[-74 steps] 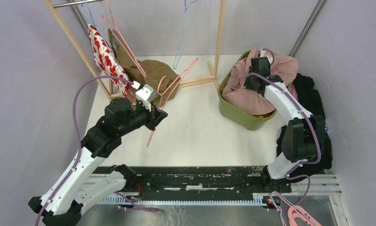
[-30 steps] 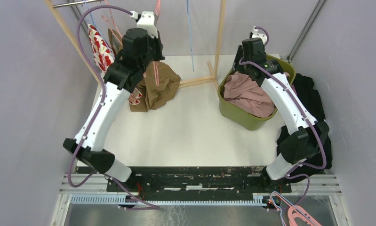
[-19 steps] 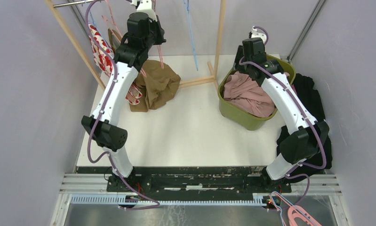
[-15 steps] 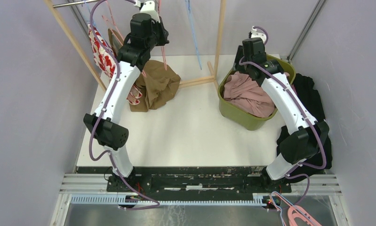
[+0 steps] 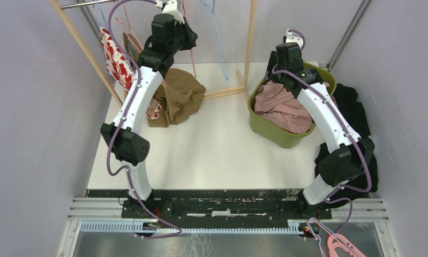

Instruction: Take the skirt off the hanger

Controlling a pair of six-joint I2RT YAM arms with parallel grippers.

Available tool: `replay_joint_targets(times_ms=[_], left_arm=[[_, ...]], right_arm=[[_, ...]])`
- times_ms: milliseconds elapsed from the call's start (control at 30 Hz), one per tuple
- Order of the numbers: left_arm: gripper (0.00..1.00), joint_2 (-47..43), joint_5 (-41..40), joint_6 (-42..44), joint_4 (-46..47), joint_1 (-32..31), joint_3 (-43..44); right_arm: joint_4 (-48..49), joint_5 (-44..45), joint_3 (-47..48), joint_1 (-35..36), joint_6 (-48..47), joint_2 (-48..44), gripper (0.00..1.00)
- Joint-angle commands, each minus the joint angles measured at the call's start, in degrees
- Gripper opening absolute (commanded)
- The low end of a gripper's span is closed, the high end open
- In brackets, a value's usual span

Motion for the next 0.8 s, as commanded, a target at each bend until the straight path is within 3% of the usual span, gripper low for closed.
replay_joint_targets(times_ms=[0,567,667,767], left_arm=[[0.03,2.2,2.5,-6.0,2.3,1.4,4.5],[0.03,6.9,7.1,-9.8,-5.8,3.3,9.3],[0.21,7.0,8.7,-9.1,-6.3,3.2,9.2],[0.30,6.2,9.0,-7.5,-6.5,3.2,8.4]], right_arm=[[2.5,0.2,1.6,0.1,-0.8,-1.5,0.60],[2.8,-0.6,0.3,0.1,-0.7,-3.2,0.59],[2.7,-0.5,0.1,0.1,-0.8,-3.3,0.59],[2.8,-0.6,-0.1,0.1,-0.7,-3.5,0.59]])
